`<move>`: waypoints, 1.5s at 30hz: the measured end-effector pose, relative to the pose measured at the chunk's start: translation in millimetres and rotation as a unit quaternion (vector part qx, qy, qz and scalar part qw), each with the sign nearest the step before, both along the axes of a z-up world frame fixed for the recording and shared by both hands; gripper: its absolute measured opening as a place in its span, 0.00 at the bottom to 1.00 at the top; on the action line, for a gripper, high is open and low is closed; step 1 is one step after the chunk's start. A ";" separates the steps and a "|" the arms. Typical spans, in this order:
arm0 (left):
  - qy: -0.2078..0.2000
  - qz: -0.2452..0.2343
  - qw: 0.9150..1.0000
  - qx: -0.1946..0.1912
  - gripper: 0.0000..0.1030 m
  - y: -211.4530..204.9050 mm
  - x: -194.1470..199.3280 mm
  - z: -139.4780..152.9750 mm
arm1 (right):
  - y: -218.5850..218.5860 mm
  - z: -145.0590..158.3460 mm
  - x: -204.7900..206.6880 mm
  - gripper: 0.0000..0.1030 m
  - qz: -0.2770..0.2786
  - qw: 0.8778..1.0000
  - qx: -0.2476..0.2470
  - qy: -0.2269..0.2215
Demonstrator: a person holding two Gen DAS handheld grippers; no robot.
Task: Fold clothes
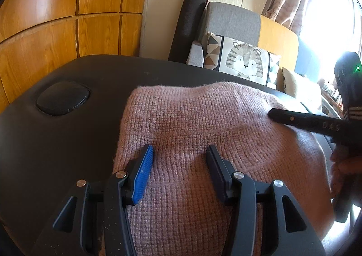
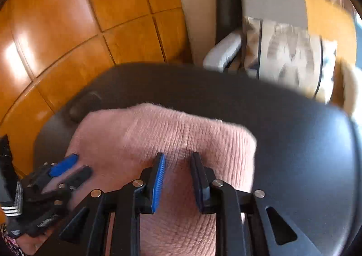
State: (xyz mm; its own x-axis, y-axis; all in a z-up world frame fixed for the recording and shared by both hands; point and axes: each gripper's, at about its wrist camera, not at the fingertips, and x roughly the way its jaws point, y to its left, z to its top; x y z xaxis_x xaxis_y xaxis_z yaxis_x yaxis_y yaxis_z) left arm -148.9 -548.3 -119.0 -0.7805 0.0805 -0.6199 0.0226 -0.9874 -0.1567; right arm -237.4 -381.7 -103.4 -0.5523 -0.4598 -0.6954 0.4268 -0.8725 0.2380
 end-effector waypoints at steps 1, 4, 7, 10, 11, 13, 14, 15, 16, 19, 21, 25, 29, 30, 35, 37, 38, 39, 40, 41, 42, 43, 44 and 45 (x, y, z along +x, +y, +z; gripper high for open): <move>0.000 0.000 1.000 0.001 0.50 -0.4 0.0 0.2 | 6.0 -0.9 0.5 0.21 0.002 1.000 -0.018 -0.002; 0.002 -0.001 1.000 0.002 0.51 -0.8 1.9 2.3 | 20.9 15.0 16.4 0.22 0.003 0.999 -0.037 -0.001; 0.003 -0.006 1.000 0.002 0.51 0.0 5.6 7.5 | 35.3 29.9 61.0 0.22 0.025 0.999 -0.026 0.022; 0.015 -0.015 1.000 0.006 0.51 4.8 20.0 22.2 | 38.1 31.0 104.8 0.15 0.059 0.998 0.018 0.025; 0.031 -0.022 0.999 0.007 0.51 9.6 30.1 28.4 | 37.0 28.0 118.2 0.14 0.068 0.997 0.033 0.024; 0.058 -0.043 0.997 0.001 0.51 21.8 47.5 38.0 | 37.7 20.0 139.1 0.12 0.077 0.996 0.051 0.021; 0.068 -0.057 0.996 -0.006 0.51 29.5 54.9 41.0 | 38.7 15.6 148.2 0.11 0.079 0.995 0.058 0.020; 0.073 -0.077 0.994 -0.015 0.51 40.1 60.9 41.4 | 39.7 11.3 157.3 0.11 0.081 0.994 0.065 0.019; 0.075 -0.096 0.992 -0.025 0.51 50.3 65.7 41.0 | 39.7 7.0 164.0 0.11 0.083 0.994 0.070 0.018; 0.035 -0.119 0.990 -0.063 0.51 71.1 63.7 22.6 | 35.7 -4.7 173.4 0.11 0.086 0.993 0.081 0.018; -0.011 -0.103 0.993 -0.065 0.51 67.6 57.8 4.2 | 33.9 -10.9 176.9 0.11 0.088 0.991 0.095 0.020; -0.004 -0.100 0.992 -0.076 0.53 61.7 61.2 -6.7 | 35.0 -24.1 182.7 0.11 0.094 0.988 0.121 0.029; -0.001 -0.094 0.991 -0.091 0.53 64.2 62.5 -0.1 | 37.5 -30.8 183.2 0.11 0.094 0.988 0.122 0.031; -0.003 -0.090 0.992 -0.088 0.53 63.2 61.7 4.0 | 38.5 -30.1 181.2 0.11 0.093 0.989 0.116 0.025; 0.054 -0.045 0.991 -0.118 0.54 40.3 65.2 34.0 | 53.5 -2.8 168.1 0.11 0.086 0.995 0.054 0.007; 0.045 -0.026 0.992 -0.115 0.54 22.9 49.6 38.2 | 57.5 18.1 154.6 0.17 0.068 0.997 0.031 0.031; 0.041 -0.016 0.993 -0.114 0.54 14.2 41.8 40.4 | 59.5 28.5 147.8 0.21 0.059 0.997 0.020 0.044; 0.035 -0.006 0.993 -0.112 0.54 6.5 34.0 41.6 | 58.6 35.1 138.3 0.23 0.052 0.997 0.016 0.049; 0.026 0.002 0.994 -0.110 0.54 1.4 26.8 39.6 | 53.4 35.8 124.4 0.23 0.049 0.998 0.024 0.044; 0.013 0.011 0.994 -0.107 0.54 -5.2 20.8 36.6 | 48.3 36.6 110.6 0.23 0.046 0.998 0.032 0.038; -0.005 0.019 0.994 -0.104 0.54 -11.2 13.5 32.0 | 43.1 36.1 97.7 0.23 0.043 0.998 0.035 0.033; -0.022 0.026 0.995 -0.099 0.54 -16.9 6.6 27.4 | 37.9 33.7 86.4 0.23 0.039 0.998 0.032 0.028; -0.033 0.028 0.995 -0.089 0.55 -21.5 2.2 22.7 | 33.3 31.4 75.5 0.23 0.037 0.999 0.027 0.023; -0.037 0.030 0.996 -0.080 0.59 -25.7 2.0 17.9 | 28.6 28.7 66.4 0.23 0.036 0.999 0.020 0.017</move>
